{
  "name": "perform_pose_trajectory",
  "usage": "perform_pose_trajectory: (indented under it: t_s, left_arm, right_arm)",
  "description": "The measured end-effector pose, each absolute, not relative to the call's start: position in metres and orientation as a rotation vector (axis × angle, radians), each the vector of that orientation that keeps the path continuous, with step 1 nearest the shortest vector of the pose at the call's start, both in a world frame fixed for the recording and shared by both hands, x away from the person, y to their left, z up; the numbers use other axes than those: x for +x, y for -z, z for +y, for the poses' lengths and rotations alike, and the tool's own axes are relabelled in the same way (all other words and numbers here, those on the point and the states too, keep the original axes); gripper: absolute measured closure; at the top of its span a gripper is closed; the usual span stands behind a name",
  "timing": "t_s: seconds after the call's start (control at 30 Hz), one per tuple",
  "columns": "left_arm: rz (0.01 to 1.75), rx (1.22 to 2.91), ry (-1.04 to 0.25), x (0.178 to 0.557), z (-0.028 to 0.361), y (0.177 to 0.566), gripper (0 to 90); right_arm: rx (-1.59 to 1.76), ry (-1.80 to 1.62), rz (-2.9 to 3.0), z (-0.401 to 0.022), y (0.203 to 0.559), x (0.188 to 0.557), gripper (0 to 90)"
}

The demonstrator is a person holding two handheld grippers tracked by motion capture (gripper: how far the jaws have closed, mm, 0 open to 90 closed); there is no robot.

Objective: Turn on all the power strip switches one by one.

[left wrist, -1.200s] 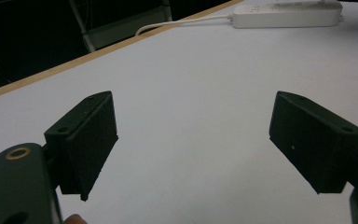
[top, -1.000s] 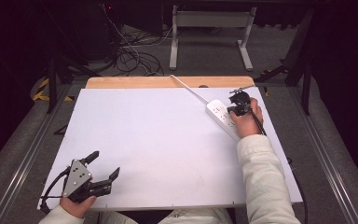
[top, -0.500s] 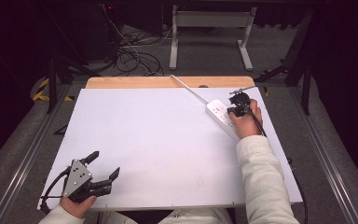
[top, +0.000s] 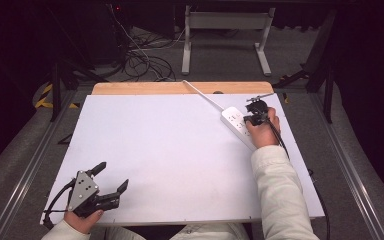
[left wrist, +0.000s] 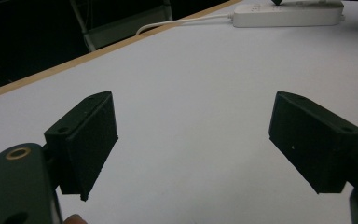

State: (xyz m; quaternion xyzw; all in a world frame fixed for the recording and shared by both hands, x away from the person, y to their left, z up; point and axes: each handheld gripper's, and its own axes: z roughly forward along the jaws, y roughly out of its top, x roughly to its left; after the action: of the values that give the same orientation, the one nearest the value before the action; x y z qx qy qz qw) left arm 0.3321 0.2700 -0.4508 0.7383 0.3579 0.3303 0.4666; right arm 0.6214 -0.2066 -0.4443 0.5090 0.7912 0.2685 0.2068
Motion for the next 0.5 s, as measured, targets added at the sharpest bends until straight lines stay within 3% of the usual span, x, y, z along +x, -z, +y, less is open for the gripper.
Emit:
perform_pose_trajectory:
  t_s: [0.33, 0.5]
  left_arm:
    - [0.87, 1.816, -0.816, 0.332, 0.271, 0.45, 15.4]
    - [0.877, 1.816, -0.806, 0.334, 0.27, 0.451, 15.5]
  right_arm:
    - [1.428, -0.728, 2.207, -0.205, 0.444, 0.623, 90.0]
    - [1.348, -0.898, 2.109, -0.204, 0.416, 0.614, 90.0]
